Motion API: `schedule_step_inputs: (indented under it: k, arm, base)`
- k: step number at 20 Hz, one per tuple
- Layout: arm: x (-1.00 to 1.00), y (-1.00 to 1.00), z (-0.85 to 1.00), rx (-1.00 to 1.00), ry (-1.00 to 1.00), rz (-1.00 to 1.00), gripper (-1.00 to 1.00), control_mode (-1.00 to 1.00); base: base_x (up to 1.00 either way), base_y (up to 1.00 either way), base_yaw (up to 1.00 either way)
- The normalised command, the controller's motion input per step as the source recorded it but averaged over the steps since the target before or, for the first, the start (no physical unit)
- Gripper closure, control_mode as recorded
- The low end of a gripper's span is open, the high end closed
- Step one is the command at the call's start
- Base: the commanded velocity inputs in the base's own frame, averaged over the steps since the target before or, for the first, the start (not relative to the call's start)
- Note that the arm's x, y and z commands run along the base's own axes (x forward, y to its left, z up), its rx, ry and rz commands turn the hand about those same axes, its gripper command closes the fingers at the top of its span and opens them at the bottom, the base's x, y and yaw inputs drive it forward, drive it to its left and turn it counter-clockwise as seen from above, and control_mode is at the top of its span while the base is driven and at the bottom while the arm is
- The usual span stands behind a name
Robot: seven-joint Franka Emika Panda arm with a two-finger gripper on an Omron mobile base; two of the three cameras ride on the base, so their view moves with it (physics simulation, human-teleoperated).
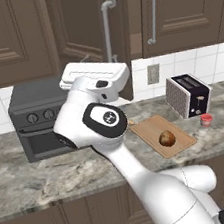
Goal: Pick the bread, place it on the cutting board, pick the jam, place it on the counter, and close the cabinet.
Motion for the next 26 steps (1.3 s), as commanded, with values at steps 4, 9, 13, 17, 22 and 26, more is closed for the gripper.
schedule_step_inputs:
  k: [4,9,13,17,22,26]
  arm:
    - [0.27,-0.35,0.00,0.00,0.00,0.00,-1.00,-1.00]
    - [0.26,-0.34,0.00,0.00,0.00,0.00,-1.00,-1.00]
    - [0.26,-0.34,0.00,0.00,0.00,0.00,-1.00,-1.00]
    - [0.30,-0.31,0.00,0.00,0.00,0.00,-1.00,-1.00]
    - [0.34,-0.30,0.00,0.00,0.00,0.00,-1.00,-1.00]
    - [0.38,-0.27,0.00,0.00,0.00,0.00,-1.00,-1.00]
  base:
    - [0.00,0.00,0.00]
    - [0.00,0.00,0.00]
    - [0.00,0.00,0.00]
    - [0.00,0.00,0.00]
    - [0.00,0.00,0.00]
    - [0.00,0.00,0.00]
